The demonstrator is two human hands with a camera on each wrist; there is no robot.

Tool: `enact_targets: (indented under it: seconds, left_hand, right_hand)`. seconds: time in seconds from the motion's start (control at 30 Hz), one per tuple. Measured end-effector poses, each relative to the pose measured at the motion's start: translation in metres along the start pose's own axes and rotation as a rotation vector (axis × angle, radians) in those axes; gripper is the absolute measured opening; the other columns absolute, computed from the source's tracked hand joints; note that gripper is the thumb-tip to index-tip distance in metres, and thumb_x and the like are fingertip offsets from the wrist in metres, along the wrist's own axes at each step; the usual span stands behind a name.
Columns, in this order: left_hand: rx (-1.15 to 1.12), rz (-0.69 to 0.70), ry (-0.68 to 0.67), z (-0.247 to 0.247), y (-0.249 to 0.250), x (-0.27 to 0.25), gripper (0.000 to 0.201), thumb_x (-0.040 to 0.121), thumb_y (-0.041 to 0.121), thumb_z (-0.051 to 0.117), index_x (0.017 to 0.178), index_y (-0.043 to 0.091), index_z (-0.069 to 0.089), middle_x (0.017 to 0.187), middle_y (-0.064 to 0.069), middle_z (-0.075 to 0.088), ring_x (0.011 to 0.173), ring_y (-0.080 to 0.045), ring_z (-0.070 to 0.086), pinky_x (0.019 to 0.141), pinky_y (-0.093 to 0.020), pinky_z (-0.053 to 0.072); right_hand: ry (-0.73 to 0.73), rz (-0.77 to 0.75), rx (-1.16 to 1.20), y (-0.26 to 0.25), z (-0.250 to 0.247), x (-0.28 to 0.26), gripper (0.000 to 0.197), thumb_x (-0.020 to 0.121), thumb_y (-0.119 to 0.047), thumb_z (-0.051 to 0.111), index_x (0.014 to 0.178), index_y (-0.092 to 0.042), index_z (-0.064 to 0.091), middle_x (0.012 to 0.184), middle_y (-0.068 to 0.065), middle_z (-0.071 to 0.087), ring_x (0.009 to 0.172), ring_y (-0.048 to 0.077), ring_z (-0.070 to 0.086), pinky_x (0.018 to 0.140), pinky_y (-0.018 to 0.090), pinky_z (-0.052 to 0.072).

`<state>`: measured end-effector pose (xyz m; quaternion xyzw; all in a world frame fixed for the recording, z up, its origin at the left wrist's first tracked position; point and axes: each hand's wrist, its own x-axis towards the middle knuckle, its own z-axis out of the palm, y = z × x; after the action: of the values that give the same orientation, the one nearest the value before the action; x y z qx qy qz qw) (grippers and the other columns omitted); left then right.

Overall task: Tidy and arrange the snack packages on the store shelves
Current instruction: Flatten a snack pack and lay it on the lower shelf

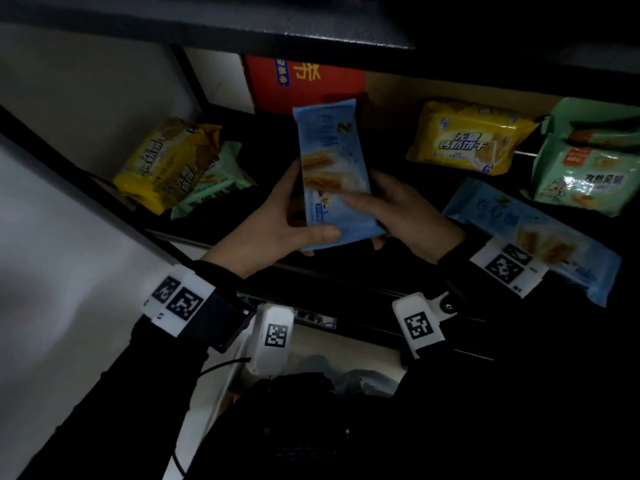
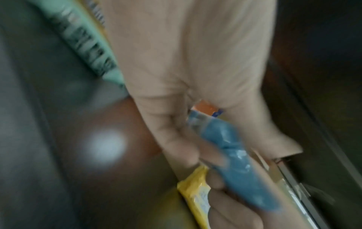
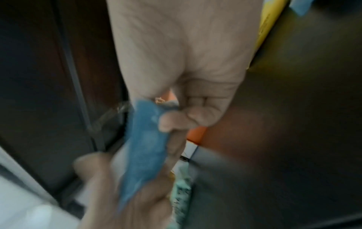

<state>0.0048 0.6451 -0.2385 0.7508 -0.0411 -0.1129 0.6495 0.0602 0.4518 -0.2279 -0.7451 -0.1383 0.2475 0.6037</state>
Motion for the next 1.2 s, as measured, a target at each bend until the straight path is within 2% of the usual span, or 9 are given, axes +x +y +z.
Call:
enact_targets:
  seconds: [0.1,0.17,0.27,0.37,0.57,0.73,0.97,1.1,1.2]
  left_hand:
    - [0.279,0.115,0.011,-0.004,0.010,-0.002,0.137,0.058,0.049,0.087,0.148,0.033,-0.014,0.159,0.009,0.004,0.146,-0.003,0.011,0.114,-0.019,0.022]
    - [0.492,0.246,0.014,-0.001,0.020,-0.004,0.119,0.060,0.045,0.083,0.147,0.033,0.003,0.158,0.003,-0.008,0.146,-0.005,-0.005,0.113,-0.010,0.009]
    - [0.541,0.439,0.042,0.010,0.029,-0.001,0.078,0.075,0.023,0.077,0.141,0.007,0.039,0.145,0.005,0.031,0.137,0.000,0.024,0.111,-0.009,0.021]
    - [0.376,0.489,0.318,0.019,0.032,0.004,0.043,0.088,0.002,0.063,0.129,-0.002,0.050,0.126,0.000,0.054,0.113,0.000,0.055,0.100,-0.016,0.041]
    - [-0.451,0.235,0.604,0.019,0.041,0.010,0.015,0.099,0.020,0.049,0.102,0.020,0.064,0.090,0.003,0.072,0.087,-0.015,0.068,0.073,-0.035,0.059]
    - [-0.669,0.086,0.577,0.017,0.031,0.008,0.018,0.102,0.022,0.043,0.106,0.018,0.061,0.094,-0.002,0.071,0.086,-0.017,0.069,0.079,-0.038,0.058]
    - [-0.283,0.212,0.124,0.052,0.050,0.002,0.070,0.082,0.001,0.061,0.144,0.009,0.029,0.141,-0.005,0.045,0.130,-0.014,0.044,0.115,-0.034,0.031]
    - [0.185,0.259,-0.116,0.074,0.045,0.004,0.071,0.089,0.010,0.064,0.148,0.003,0.025,0.159,-0.005,0.018,0.147,-0.010,0.016,0.120,-0.029,0.021]
    - [0.063,0.226,0.100,0.071,0.045,0.012,0.046,0.092,0.007,0.059,0.136,0.008,0.047,0.147,-0.008,0.042,0.137,-0.009,0.037,0.115,-0.024,0.029]
  right_hand:
    - [0.060,-0.030,0.138,-0.006,-0.004,0.000,0.056,0.091,-0.033,0.059,0.142,-0.039,0.036,0.122,-0.004,0.061,0.085,0.010,0.063,0.045,0.023,0.044]
    - [0.047,-0.052,0.156,-0.009,-0.005,0.000,0.046,0.090,-0.033,0.058,0.135,-0.037,0.047,0.116,-0.003,0.063,0.083,0.009,0.063,0.046,0.022,0.045]
    - [0.072,-0.030,0.277,-0.015,-0.003,0.001,0.022,0.099,-0.029,0.045,0.116,-0.027,0.058,0.085,-0.003,0.070,0.062,0.009,0.065,0.048,0.022,0.049]
    - [0.020,-0.010,0.359,-0.019,-0.006,0.000,0.034,0.100,-0.042,0.032,0.104,-0.022,0.060,0.069,0.000,0.071,0.056,0.012,0.066,0.054,0.020,0.052]
    - [0.273,-0.100,-0.186,-0.005,-0.018,-0.005,0.045,0.091,-0.033,0.060,0.133,-0.018,0.051,0.103,-0.001,0.066,0.088,0.003,0.061,0.075,0.018,0.045]
    - [0.389,-0.023,-0.415,0.013,-0.021,-0.011,0.058,0.090,-0.045,0.058,0.140,-0.019,0.042,0.125,0.002,0.057,0.108,0.014,0.055,0.075,0.007,0.035]
    - [-0.062,0.089,0.675,-0.014,-0.005,-0.013,0.065,0.091,-0.062,0.032,0.143,-0.024,0.038,0.141,0.004,0.049,0.119,0.022,0.056,0.095,0.044,0.048]
    - [-0.022,0.019,0.847,-0.015,-0.009,-0.022,0.035,0.083,-0.034,0.066,0.112,-0.016,0.068,0.122,0.009,0.065,0.117,0.024,0.060,0.096,0.036,0.051]
    - [0.130,0.039,0.817,-0.002,-0.021,-0.020,0.038,0.084,-0.019,0.062,0.119,-0.006,0.060,0.112,0.015,0.066,0.106,0.025,0.065,0.090,0.035,0.054]
